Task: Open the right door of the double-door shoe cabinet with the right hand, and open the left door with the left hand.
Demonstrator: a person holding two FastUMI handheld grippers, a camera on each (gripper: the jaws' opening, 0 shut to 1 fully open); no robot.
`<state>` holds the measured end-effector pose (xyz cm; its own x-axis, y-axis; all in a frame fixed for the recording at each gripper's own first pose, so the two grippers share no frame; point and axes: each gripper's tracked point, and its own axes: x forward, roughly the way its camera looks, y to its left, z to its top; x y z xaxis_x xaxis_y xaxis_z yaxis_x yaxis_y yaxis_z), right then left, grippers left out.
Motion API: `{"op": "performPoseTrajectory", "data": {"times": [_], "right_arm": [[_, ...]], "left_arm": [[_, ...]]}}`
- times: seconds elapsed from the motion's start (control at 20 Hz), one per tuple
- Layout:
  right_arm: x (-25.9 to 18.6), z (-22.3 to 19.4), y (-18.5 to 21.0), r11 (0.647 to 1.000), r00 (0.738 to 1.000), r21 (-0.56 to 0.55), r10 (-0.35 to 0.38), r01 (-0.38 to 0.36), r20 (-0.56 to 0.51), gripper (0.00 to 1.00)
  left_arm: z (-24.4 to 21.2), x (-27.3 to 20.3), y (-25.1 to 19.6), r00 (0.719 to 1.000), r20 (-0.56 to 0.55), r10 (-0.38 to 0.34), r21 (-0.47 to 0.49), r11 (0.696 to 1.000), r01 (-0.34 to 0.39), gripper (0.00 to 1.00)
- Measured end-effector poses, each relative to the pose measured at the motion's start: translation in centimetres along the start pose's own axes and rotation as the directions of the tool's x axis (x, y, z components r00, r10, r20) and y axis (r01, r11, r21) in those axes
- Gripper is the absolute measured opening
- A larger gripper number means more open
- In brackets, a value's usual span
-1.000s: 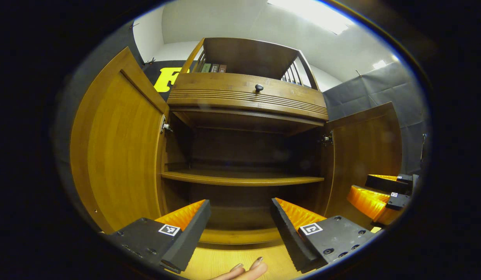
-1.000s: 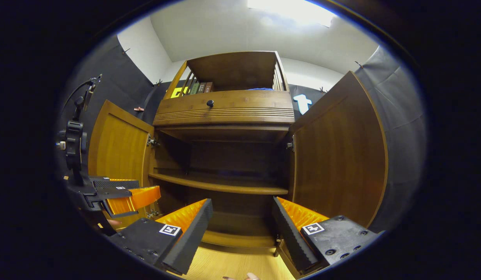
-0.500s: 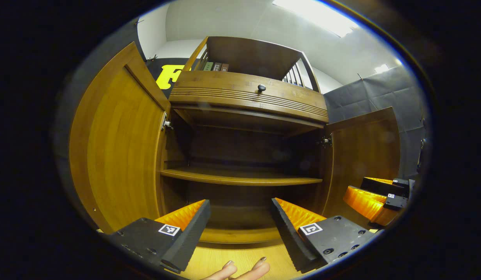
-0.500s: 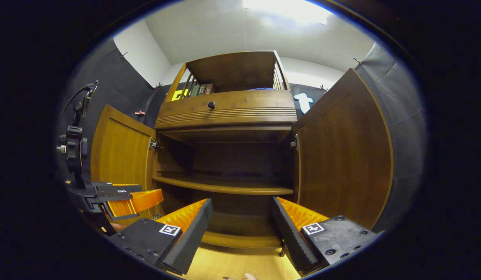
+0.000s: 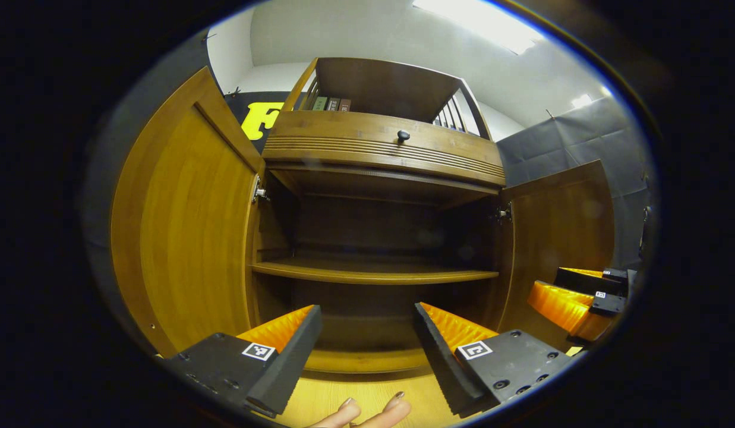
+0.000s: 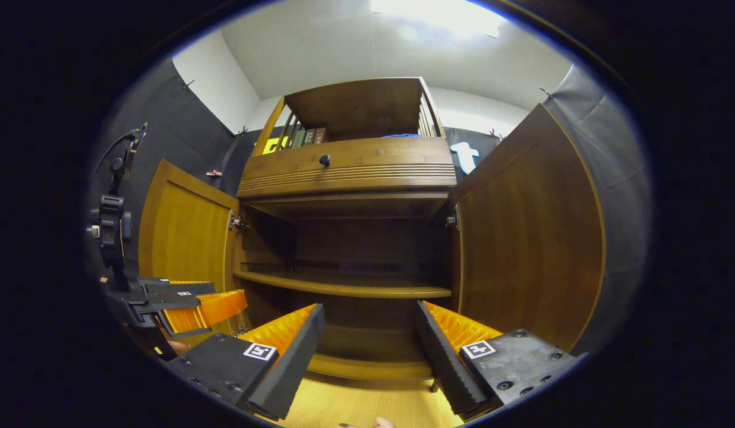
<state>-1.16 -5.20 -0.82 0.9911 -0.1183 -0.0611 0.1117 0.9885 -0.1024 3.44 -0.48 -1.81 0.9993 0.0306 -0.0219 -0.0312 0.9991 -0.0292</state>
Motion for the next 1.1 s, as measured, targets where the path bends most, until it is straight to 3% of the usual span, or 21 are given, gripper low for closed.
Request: {"op": "performPoseTrajectory", "data": {"times": [1.1], "right_arm": [[-0.39,0.36,0.76,1.0,1.0,0.008,0.017,-0.017,0.006,0.99]], "left_arm": [[0.22,-0.62,0.95,1.0,0.017,0.022,-0.008,1.0,-0.022,0.95]]}}
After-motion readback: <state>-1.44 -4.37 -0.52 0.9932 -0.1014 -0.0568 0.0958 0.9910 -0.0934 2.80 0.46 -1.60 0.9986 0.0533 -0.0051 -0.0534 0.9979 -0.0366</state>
